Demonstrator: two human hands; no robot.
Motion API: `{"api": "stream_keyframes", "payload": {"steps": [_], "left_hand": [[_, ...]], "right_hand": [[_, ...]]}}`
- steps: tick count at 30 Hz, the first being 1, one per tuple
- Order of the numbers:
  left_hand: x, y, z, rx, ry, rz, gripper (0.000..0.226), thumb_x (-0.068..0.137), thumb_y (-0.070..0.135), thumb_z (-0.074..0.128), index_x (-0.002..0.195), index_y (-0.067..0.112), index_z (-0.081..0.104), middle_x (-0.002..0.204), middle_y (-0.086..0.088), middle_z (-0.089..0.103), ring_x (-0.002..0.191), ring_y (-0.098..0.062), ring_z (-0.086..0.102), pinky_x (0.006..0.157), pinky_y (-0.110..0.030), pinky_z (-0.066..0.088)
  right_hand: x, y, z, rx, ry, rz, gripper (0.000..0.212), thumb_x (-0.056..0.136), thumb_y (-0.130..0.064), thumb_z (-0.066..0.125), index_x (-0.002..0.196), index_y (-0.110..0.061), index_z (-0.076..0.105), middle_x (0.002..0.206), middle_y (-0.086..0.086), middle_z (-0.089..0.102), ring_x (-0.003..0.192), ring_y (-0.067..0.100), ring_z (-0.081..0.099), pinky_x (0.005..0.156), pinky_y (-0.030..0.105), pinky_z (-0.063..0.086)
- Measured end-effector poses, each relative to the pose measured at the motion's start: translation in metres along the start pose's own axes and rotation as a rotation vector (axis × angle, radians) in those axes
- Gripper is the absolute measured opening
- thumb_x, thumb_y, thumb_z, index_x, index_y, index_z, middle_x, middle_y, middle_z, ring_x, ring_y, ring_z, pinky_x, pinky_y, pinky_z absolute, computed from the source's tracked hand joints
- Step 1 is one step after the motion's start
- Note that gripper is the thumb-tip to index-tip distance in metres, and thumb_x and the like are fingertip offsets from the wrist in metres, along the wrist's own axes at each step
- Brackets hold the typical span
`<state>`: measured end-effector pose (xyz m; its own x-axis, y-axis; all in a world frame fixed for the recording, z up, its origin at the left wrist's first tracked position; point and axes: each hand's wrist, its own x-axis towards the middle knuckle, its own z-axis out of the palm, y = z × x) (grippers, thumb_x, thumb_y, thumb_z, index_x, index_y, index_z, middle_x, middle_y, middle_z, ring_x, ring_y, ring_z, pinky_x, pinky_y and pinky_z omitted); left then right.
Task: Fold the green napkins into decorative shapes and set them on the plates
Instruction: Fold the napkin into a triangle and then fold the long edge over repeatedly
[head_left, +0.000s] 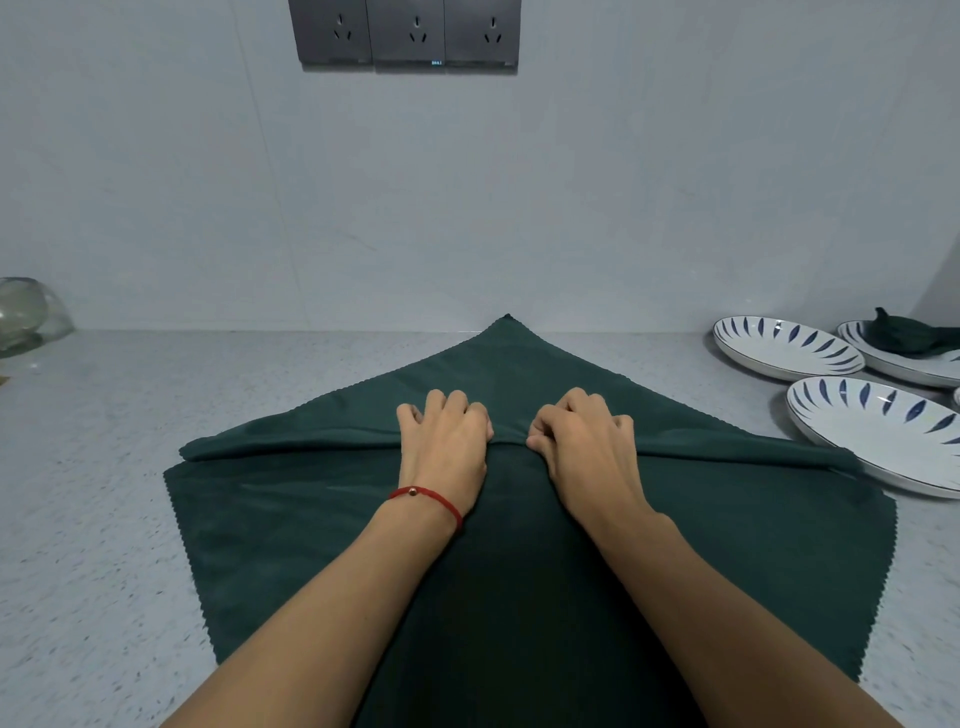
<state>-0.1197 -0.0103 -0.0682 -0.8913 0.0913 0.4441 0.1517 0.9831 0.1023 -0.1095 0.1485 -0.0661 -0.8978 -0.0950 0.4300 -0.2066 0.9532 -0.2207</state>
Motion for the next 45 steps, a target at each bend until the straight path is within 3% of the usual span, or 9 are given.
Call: {"api": "stream_keyframes", "payload": {"steps": [4,7,14,18,21,26,31,36,45], "left_hand": [[-0.003,-0.004,-0.003,0.000,0.081,0.052,0.011,0.098,0.020,0.053,0.091,0.029,0.053,0.083,0.007,0.058,0.084,-0.019,0.049,0.078,-0.036,0.024],[-0.005,-0.008,-0.002,0.021,0.074,0.061,0.025,0.083,0.013,0.070,0.082,0.031,0.052,0.073,0.009,0.056,0.073,-0.018,0.050,0.071,-0.035,0.019],[0.002,-0.006,-0.001,0.024,0.017,0.020,0.027,0.093,0.006,0.050,0.096,0.032,0.057,0.095,0.009,0.049,0.099,-0.019,0.041,0.080,-0.036,0.023],[0.006,-0.005,-0.001,0.014,0.022,0.018,0.023,0.095,0.009,0.052,0.089,0.029,0.062,0.090,0.008,0.054,0.092,-0.018,0.042,0.075,-0.034,0.019],[0.005,-0.007,-0.003,0.004,0.055,0.020,0.020,0.094,0.011,0.055,0.086,0.027,0.064,0.082,0.007,0.059,0.084,-0.018,0.047,0.072,-0.033,0.018],[-0.002,-0.012,-0.007,-0.068,0.031,0.046,0.016,0.099,0.017,0.051,0.098,0.029,0.061,0.093,0.008,0.061,0.093,-0.018,0.052,0.078,-0.033,0.025],[0.005,-0.010,-0.007,-0.106,-0.042,-0.012,0.020,0.096,0.011,0.054,0.097,0.028,0.065,0.094,0.010,0.052,0.099,-0.017,0.050,0.081,-0.032,0.025],[0.007,-0.010,-0.005,-0.137,-0.050,-0.032,0.023,0.093,0.006,0.054,0.091,0.027,0.062,0.092,0.010,0.047,0.095,-0.018,0.047,0.080,-0.032,0.026],[0.016,-0.021,-0.008,-0.210,-0.055,0.001,0.016,0.091,0.008,0.054,0.086,0.023,0.057,0.082,0.006,0.057,0.084,-0.019,0.052,0.075,-0.032,0.028]], "right_hand": [[0.003,0.001,0.001,-0.018,-0.036,0.023,0.022,0.106,-0.032,0.045,0.088,-0.031,0.057,0.093,-0.010,0.052,0.091,0.015,0.044,0.081,0.034,0.030],[0.004,0.000,0.002,-0.018,-0.032,0.035,0.023,0.106,-0.030,0.045,0.087,-0.030,0.058,0.091,-0.009,0.052,0.087,0.015,0.044,0.079,0.034,0.030],[-0.002,0.003,-0.001,-0.028,0.004,-0.019,0.011,0.102,-0.036,0.053,0.107,-0.031,0.061,0.104,-0.011,0.058,0.100,0.017,0.049,0.086,0.036,0.033],[-0.001,0.004,0.000,-0.042,0.027,-0.017,0.013,0.103,-0.030,0.051,0.091,-0.031,0.057,0.088,-0.009,0.056,0.088,0.016,0.047,0.083,0.036,0.035],[0.001,0.005,0.001,-0.051,0.008,0.003,0.017,0.104,-0.028,0.047,0.091,-0.031,0.058,0.095,-0.011,0.051,0.092,0.015,0.044,0.082,0.035,0.033],[0.003,0.003,0.006,-0.089,0.017,0.008,0.017,0.099,-0.016,0.053,0.089,-0.029,0.052,0.091,-0.010,0.047,0.085,0.015,0.039,0.075,0.033,0.026],[0.003,0.007,-0.003,-0.079,0.005,-0.030,0.012,0.105,-0.029,0.046,0.098,-0.028,0.056,0.093,-0.009,0.058,0.088,0.018,0.051,0.084,0.037,0.035],[0.003,0.012,-0.006,-0.013,-0.055,-0.005,0.017,0.104,-0.032,0.048,0.093,-0.028,0.060,0.096,-0.008,0.055,0.092,0.018,0.050,0.083,0.038,0.038],[0.021,0.010,-0.011,0.030,-0.196,0.087,0.029,0.085,0.003,0.046,0.074,-0.024,0.050,0.083,-0.006,0.055,0.082,0.024,0.049,0.081,0.041,0.040]]}}
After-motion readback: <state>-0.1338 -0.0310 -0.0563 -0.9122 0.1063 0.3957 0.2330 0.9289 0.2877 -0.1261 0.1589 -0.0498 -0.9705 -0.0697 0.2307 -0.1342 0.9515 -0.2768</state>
